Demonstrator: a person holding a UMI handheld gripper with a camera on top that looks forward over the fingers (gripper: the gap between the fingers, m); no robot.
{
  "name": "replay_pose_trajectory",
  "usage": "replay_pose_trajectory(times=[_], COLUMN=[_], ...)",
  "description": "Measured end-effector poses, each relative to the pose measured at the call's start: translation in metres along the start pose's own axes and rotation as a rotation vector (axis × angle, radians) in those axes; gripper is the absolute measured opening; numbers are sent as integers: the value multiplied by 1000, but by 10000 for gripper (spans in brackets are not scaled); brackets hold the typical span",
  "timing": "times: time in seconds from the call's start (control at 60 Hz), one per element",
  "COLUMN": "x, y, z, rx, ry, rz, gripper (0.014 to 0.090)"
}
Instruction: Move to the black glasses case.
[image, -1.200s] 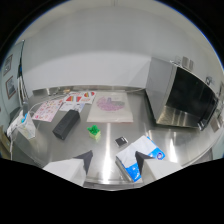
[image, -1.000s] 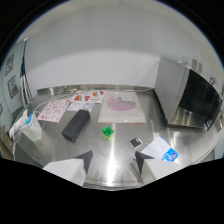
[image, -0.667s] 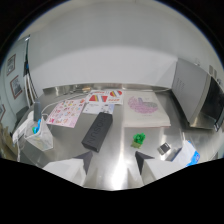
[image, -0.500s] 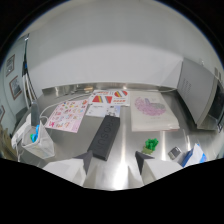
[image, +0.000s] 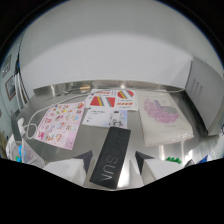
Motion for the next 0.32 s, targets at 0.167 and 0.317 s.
replay_pose_trajectory(times=[0.167,0.317], x=[0,1], y=[0,0], z=[5,6], rx=[-5,-6], ry=[9,14], rz=[1,-2], gripper=[840,843])
